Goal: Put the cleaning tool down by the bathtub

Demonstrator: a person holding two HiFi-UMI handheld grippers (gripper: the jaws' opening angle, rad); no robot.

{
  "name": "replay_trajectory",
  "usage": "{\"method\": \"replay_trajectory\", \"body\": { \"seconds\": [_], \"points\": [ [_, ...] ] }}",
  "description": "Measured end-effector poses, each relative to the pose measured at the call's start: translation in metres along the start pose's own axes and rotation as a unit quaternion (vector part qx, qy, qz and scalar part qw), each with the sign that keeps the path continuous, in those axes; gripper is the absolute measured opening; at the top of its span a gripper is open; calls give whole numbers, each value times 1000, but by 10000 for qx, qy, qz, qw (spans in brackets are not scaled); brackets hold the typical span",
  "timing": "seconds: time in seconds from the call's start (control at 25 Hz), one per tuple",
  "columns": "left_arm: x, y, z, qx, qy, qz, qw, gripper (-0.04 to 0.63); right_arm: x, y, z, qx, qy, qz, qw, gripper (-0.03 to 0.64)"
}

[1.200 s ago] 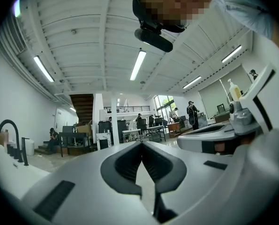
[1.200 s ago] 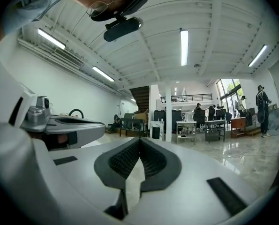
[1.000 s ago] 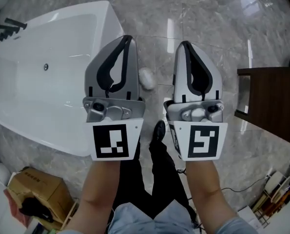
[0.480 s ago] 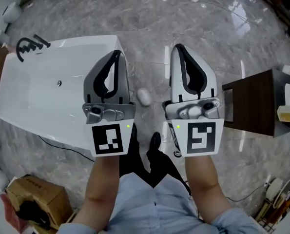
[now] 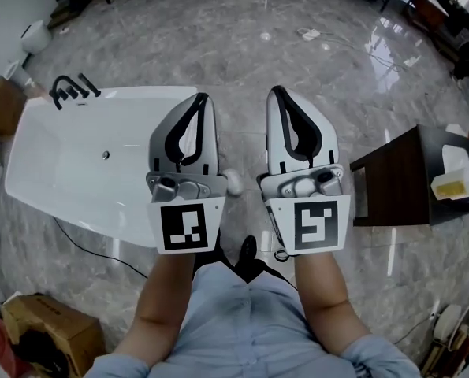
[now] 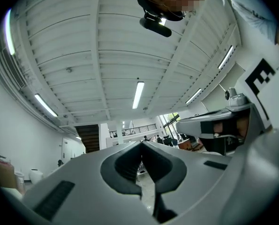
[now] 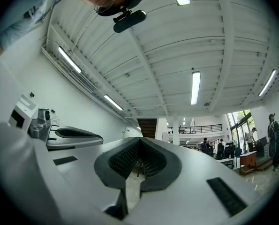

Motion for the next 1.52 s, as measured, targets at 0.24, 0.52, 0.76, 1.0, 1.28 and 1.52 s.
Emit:
{"method": "replay_trajectory", "body": {
  "seconds": [0.24,0.52,0.76,1.0,1.28,1.52],
  "points": [
    [6,-41,-3,-248,-161,331,9990,15,4,-36,5,86,-5,293,9995,12],
    [6,-56,10,-445,-131,337,9984,15,10,-49,8,123,-82,383,9992,12],
    [4,-62,16,-516,-166,382,9978,15,10,-49,15,131,-141,360,9992,12],
    [-1,-62,21,-574,-173,359,9976,15,10,-47,20,77,-148,372,9992,12],
    [-2,-60,21,-634,-169,299,9974,15,8,-44,20,54,-145,340,9993,12],
    [-4,-57,22,-733,-165,192,9970,15,8,-38,21,41,-196,267,9994,12]
  ]
}}
Point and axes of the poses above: the fingertips, and each gripper's own axes: x backward along the fingers, z to its right, y out of its underside, the point moved 8 cm from there along x, backward along the fingers, and after that the axes turned 15 degrees about y, right-handed, at the moved point
